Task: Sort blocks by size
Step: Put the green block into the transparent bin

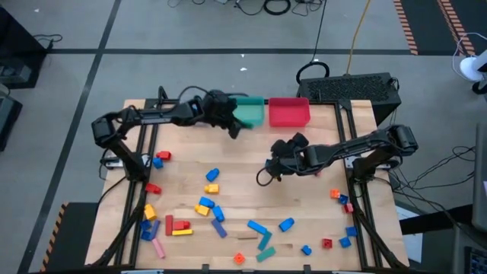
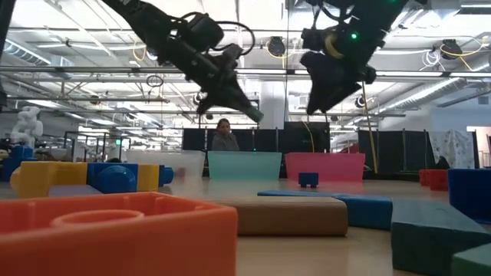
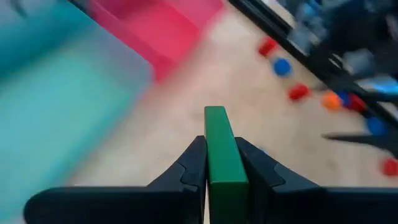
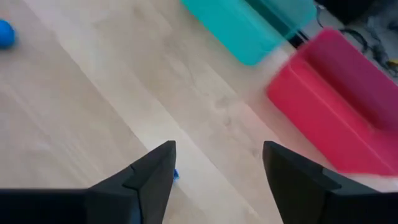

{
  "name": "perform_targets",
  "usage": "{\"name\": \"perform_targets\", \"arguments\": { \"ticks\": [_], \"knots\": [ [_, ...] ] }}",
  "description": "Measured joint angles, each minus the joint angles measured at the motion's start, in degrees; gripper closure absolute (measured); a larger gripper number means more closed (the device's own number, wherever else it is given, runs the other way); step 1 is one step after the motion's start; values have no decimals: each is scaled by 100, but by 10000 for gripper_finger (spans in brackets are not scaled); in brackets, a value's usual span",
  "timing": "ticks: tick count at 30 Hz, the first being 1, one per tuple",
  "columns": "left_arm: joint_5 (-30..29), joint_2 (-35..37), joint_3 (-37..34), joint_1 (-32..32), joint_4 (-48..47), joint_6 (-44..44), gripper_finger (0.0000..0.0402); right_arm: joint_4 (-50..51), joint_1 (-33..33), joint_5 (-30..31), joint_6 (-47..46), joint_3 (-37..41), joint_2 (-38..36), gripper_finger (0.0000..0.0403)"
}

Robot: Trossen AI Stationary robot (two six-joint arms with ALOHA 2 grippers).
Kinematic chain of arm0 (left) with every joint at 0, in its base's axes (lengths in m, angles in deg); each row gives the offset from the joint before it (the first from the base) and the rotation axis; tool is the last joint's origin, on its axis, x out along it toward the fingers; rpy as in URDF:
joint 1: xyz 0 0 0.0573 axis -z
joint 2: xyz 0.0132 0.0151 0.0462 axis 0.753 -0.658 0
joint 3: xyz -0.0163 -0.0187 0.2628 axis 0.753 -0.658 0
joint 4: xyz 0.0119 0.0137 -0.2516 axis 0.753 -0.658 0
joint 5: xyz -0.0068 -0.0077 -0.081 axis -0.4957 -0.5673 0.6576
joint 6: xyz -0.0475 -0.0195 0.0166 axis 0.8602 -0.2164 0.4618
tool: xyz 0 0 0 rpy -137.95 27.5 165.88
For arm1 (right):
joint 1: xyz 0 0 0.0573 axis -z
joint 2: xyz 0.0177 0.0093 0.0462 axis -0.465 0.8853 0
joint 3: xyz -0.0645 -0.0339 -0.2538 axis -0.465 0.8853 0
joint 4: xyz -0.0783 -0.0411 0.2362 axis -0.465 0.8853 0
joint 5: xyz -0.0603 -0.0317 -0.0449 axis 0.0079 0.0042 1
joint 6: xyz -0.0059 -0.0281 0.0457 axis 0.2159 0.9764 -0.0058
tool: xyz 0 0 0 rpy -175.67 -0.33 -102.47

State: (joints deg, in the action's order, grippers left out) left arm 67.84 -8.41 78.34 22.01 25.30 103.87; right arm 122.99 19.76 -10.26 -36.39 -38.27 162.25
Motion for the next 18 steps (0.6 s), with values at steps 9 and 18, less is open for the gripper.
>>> {"name": "perform_targets", "arguments": {
  "ticks": [9, 18],
  "knots": [
    [-585, 507, -5, -771, -1370, -904, 336, -614, -77, 63, -625, 817, 0, 173],
    [-906, 514, -241, -1531, -1733, -1274, 341, -1873, -181, -256, -807, 1344, 0, 172]
  ]
}}
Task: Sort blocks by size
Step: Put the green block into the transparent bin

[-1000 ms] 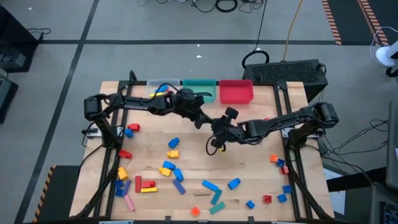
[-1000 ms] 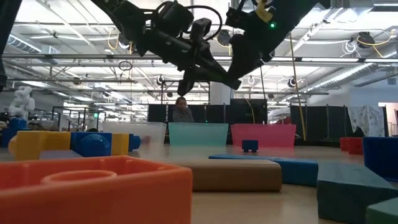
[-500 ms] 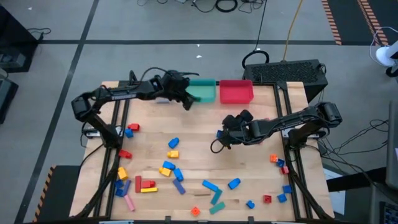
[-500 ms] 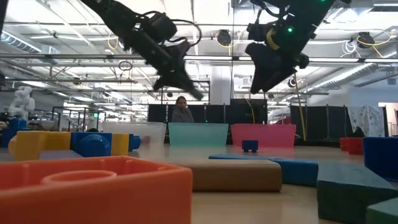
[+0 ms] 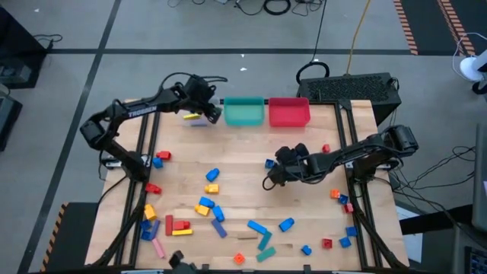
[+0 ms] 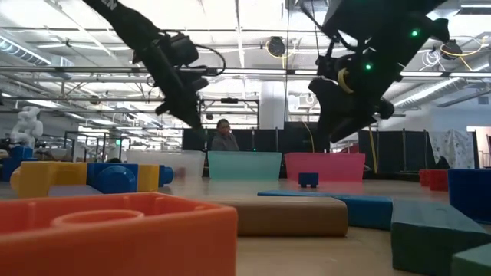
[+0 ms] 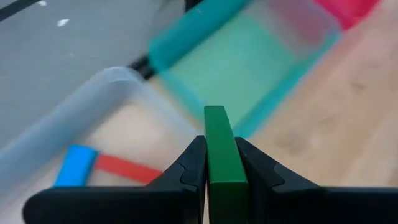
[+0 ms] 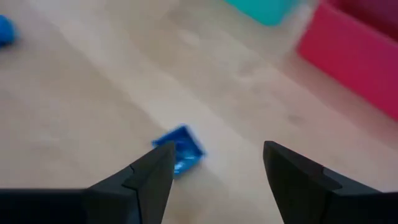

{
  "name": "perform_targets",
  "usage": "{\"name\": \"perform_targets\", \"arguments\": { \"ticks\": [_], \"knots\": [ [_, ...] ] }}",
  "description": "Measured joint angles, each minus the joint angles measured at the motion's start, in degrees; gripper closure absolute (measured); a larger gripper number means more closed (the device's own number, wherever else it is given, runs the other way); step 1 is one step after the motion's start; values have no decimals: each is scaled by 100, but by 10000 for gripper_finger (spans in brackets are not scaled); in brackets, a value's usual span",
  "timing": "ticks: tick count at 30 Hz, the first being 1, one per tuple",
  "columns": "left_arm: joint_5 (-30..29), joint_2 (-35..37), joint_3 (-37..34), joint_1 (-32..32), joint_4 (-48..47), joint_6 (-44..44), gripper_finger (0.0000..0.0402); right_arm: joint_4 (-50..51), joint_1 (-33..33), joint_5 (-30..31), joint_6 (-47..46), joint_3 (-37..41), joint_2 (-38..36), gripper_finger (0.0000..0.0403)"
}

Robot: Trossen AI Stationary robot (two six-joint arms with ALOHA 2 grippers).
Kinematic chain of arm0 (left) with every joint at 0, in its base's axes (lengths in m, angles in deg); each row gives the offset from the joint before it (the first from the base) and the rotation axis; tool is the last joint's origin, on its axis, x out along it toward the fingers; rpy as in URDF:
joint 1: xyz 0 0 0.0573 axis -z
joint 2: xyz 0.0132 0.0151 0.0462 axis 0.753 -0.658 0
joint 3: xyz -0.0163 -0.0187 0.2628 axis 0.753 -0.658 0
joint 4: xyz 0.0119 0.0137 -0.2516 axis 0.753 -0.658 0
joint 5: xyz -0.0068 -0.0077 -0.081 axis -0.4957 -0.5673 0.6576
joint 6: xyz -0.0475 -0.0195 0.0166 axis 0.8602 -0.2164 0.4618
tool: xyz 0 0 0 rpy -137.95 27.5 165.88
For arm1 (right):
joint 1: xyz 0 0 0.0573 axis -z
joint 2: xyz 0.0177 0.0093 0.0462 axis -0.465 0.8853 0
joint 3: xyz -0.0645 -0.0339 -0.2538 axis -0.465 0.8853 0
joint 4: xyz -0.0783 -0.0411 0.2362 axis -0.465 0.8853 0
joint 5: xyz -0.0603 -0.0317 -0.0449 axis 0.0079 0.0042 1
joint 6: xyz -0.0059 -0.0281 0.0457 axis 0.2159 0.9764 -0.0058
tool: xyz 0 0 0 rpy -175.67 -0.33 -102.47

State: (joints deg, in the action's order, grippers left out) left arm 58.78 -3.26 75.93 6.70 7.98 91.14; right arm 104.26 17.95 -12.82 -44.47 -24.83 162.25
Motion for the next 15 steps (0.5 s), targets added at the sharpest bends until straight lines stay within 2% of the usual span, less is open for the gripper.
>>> {"name": "perform_targets", "arguments": {
  "ticks": [8, 15],
  "knots": [
    [-226, -1, -375, -707, -4, -190, 341, -495, -283, -134, 166, 31, 0, 172],
    [-238, -2, -683, -985, -1, -172, 338, -1230, -348, -128, 666, 31, 0, 172]
  ]
}}
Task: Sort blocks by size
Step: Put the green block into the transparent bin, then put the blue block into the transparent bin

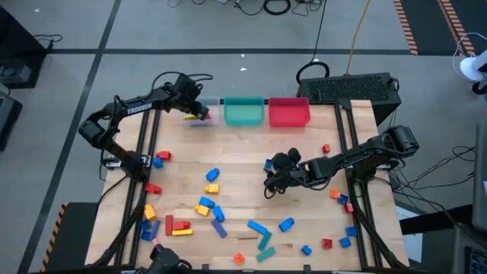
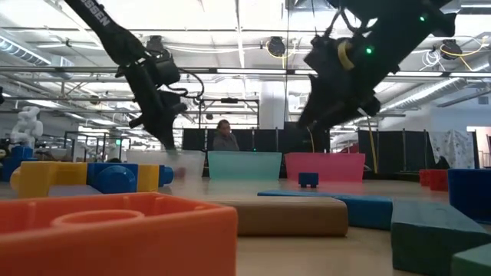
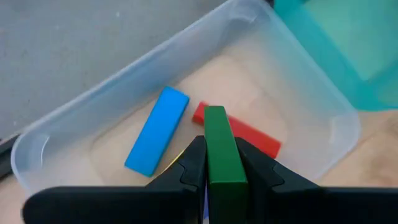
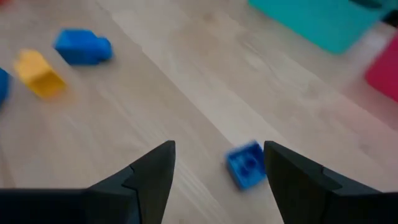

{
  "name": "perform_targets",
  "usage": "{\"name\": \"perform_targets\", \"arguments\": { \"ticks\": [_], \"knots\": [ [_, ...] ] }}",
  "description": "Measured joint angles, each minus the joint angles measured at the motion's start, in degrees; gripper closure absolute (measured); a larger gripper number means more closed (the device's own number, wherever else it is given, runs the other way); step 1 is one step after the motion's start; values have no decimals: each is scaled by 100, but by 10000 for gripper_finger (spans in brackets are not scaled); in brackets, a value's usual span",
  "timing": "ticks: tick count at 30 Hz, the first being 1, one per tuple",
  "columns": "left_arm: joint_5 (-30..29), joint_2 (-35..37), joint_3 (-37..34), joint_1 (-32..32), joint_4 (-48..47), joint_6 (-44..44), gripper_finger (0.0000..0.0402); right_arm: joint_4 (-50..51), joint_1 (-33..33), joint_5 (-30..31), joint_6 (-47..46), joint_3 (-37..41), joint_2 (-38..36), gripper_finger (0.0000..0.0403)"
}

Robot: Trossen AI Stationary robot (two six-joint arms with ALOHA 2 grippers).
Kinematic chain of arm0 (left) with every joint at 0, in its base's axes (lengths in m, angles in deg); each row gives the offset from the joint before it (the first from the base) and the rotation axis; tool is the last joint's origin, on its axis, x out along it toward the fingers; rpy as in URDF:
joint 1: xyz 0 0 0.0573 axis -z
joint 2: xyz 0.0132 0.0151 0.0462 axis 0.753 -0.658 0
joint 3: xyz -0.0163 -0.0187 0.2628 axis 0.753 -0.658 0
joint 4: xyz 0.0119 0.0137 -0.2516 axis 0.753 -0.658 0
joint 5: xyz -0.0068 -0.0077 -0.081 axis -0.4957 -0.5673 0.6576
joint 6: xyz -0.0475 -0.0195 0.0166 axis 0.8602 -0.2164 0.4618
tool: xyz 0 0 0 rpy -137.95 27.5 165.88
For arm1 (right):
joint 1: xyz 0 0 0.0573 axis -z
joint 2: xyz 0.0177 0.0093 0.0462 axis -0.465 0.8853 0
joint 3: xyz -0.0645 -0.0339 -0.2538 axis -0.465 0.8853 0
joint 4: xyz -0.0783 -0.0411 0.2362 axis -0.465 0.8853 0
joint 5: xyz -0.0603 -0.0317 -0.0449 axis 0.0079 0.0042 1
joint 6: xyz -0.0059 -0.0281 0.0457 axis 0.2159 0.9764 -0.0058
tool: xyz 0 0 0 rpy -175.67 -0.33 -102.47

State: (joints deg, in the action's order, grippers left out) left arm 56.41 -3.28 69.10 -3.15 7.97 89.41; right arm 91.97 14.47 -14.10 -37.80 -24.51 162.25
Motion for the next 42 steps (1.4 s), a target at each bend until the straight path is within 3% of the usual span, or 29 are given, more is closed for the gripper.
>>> {"name": "perform_targets", "arguments": {
  "ticks": [6, 11, 16, 21, 31, 37, 42],
  "knots": [
    [-26, 0, -50, -49, 2, 0, 287, -1073, 15, 20, 916, -2, 0, 172],
    [-26, 0, -50, -49, -2, -25, 261, -1036, 15, -22, 1446, -2, 0, 172],
    [-28, 97, -50, 67, -419, -327, 253, -905, 9, -568, 1537, 0, 2, 172],
    [-43, 702, -50, 468, -939, -589, 252, -1067, 0, -1187, 1468, 0, 2, 172],
    [-44, 2612, -378, 2085, -1190, -242, 251, -1520, -142, -2529, 1213, -6, 405, 172],
    [-63, 3438, -1151, 3331, -418, 50, 251, -1145, -640, -2599, 817, -328, 782, 172],
    [-70, 3624, -1844, 4362, 533, 172, 251, -262, -1051, -2510, 527, -931, 1091, 172]
  ]
}}
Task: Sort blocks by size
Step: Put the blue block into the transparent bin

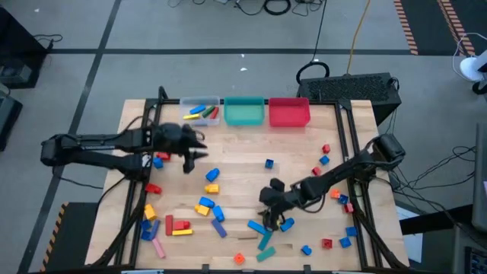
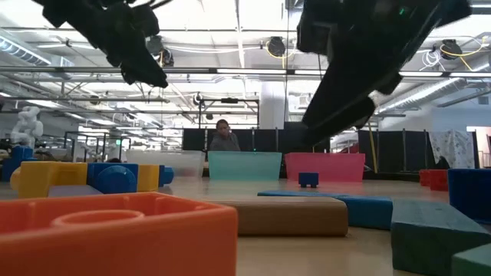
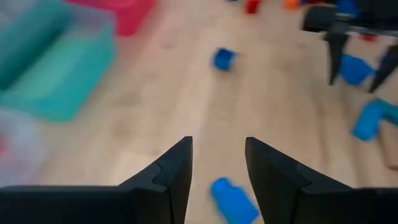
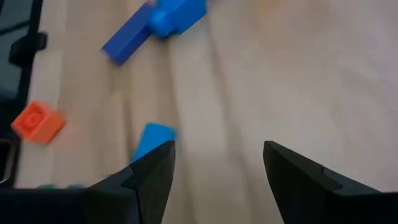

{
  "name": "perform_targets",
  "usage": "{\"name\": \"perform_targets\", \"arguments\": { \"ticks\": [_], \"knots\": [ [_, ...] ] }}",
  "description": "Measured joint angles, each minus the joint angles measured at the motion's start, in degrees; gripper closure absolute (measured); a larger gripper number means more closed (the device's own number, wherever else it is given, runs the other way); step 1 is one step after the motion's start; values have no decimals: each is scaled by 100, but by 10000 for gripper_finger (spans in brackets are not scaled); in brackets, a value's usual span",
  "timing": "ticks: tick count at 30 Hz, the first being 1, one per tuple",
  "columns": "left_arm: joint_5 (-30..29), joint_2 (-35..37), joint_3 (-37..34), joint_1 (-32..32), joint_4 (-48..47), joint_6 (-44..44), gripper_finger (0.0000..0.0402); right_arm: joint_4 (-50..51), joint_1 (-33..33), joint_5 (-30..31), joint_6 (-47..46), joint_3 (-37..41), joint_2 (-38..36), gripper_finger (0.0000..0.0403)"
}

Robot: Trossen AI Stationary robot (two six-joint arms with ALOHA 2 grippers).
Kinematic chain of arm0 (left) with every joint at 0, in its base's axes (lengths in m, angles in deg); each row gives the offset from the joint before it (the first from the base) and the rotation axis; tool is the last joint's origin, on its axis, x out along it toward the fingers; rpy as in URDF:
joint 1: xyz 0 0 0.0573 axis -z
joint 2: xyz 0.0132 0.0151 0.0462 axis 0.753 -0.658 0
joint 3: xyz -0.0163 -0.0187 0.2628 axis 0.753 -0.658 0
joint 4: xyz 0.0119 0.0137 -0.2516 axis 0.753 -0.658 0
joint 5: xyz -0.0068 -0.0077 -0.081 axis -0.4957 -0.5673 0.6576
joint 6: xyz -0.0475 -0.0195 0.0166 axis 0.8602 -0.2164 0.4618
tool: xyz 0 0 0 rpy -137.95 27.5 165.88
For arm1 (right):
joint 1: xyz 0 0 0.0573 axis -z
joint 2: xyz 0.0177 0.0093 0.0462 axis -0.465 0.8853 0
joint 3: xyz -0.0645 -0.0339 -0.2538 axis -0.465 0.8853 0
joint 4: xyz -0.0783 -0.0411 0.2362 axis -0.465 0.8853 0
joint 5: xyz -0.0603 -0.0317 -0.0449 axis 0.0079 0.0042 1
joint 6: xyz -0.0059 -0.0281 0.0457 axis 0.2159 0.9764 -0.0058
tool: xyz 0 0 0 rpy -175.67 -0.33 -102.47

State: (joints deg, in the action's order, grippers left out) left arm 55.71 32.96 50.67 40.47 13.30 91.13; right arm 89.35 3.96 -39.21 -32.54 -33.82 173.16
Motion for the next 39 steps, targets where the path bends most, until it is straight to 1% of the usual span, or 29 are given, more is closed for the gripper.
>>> {"name": "perform_targets", "arguments": {
  "ticks": [3, 5, 11, 15, 20, 22, 26, 29, 34, 39],
  "knots": [
    [-21, -48, -353, 644, 770, 148, 251, 571, -196, 30, -195, -473, 247, 172],
    [-158, -122, -510, 1069, 1186, 169, 251, 915, -308, 32, -271, -798, 453, 172],
    [-1033, -513, -692, 2206, 2169, -159, 251, 1515, -628, 28, -422, -1559, 1081, 172],
    [-1411, -1007, -696, 2647, 2553, -462, 251, 1556, -768, 96, -630, -1761, 1384, 172],
    [-1467, -1726, -698, 2827, 3039, -530, 251, 1677, -833, 314, -1059, -1771, 1484, 172],
    [-1467, -1984, -698, 2882, 3180, -761, 251, 1731, -852, 337, -1187, -1771, 1495, 172],
    [-1449, -2479, -698, 2962, 3743, -1055, 251, 1721, -909, 443, -1309, -1771, 1513, 172],
    [-1449, -2792, -696, 2990, 4109, -1079, 251, 1747, -970, 436, -1311, -1771, 1585, 172],
    [-1446, -3140, -694, 2988, 4394, -1083, 251, 1712, -1020, 472, -1308, -1786, 1813, 183],
    [-1443, -3298, -694, 2988, 4589, -1090, 251, 1950, -1018, 591, -1262, -1797, 1849, 208]
  ]
}}
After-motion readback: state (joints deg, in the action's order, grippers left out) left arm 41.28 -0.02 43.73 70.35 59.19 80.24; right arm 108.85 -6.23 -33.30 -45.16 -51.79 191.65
